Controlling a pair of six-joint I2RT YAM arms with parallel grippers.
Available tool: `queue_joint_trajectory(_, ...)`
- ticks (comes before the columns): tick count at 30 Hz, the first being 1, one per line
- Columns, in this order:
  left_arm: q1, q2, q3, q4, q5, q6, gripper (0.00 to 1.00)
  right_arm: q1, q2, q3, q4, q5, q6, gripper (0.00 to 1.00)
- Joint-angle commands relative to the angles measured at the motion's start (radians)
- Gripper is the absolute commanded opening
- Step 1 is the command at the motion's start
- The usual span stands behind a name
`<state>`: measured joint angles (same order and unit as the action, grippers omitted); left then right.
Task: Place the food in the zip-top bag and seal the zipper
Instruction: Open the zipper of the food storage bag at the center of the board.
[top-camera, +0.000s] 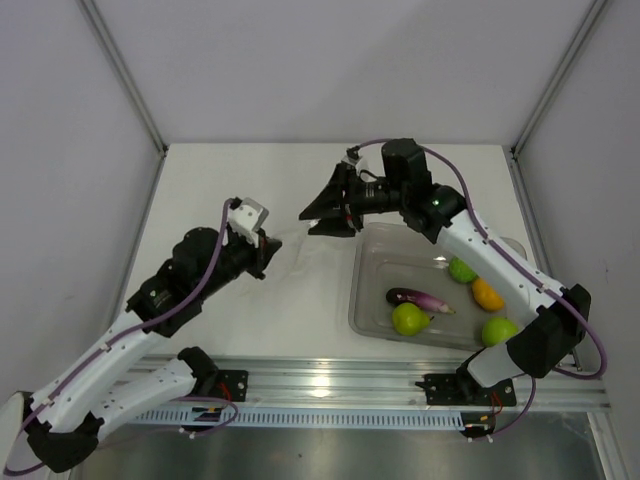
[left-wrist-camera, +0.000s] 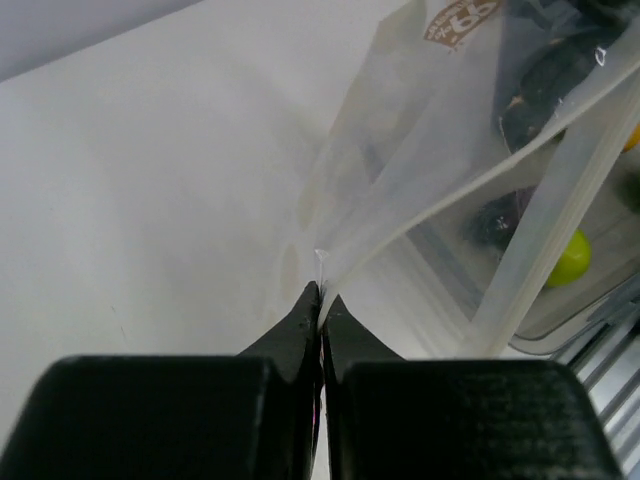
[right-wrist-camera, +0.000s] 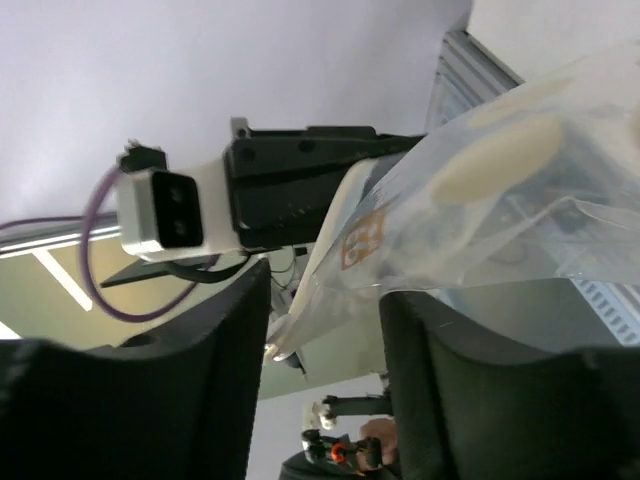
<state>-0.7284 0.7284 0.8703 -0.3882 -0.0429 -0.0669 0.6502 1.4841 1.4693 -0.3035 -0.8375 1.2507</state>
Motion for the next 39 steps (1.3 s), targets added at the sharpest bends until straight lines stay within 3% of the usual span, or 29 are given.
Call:
queue_joint_trajectory(1,-0.006,0.083,0.116,-0.119,-0.031,-0.097,0.01,-0.011,0.004,0.126,-0.256,0.067,-0.268,0.59)
queue_joint_trajectory(2,-0.008,0.098,0.131,-0.148,-0.031,-0.121,0.01,-0.02,0.019,0.176,-0.319,0.136,-0.324,0.65)
queue_joint_trajectory(3,-0.006,0.112,0.175,-0.173,-0.038,-0.175,0.01,-0.023,0.019,0.192,-0.412,0.174,-0.367,0.81)
queue_joint_trajectory(6,-0.006,0.143,0.217,-0.233,-0.011,-0.249,0.01,-0.041,-0.013,0.198,-0.52,0.367,-0.451,0.99)
queue_joint_trajectory(12,-0.006,0.192,0.326,-0.389,-0.069,-0.366,0.01,0.026,-0.122,0.087,-0.554,0.665,-0.499,0.99)
queue_joint_trajectory(13,-0.008,0.206,0.378,-0.415,-0.08,-0.373,0.01,0.046,-0.13,0.066,-0.542,0.698,-0.493,0.99)
queue_joint_trajectory(16,-0.006,0.25,0.424,-0.494,-0.1,-0.405,0.01,0.149,-0.142,0.031,-0.502,0.783,-0.468,0.83)
queue_joint_trajectory(23,-0.008,0.322,0.447,-0.586,-0.146,-0.45,0.01,0.333,-0.127,0.078,-0.375,0.888,-0.442,0.68)
queue_joint_trajectory(31,-0.006,0.332,0.427,-0.564,-0.12,-0.462,0.01,0.353,-0.045,0.092,-0.292,0.85,-0.405,0.59)
queue_joint_trajectory(39,-0.008,0.325,0.423,-0.56,-0.104,-0.461,0.01,0.359,0.074,0.14,-0.25,0.85,-0.381,0.57)
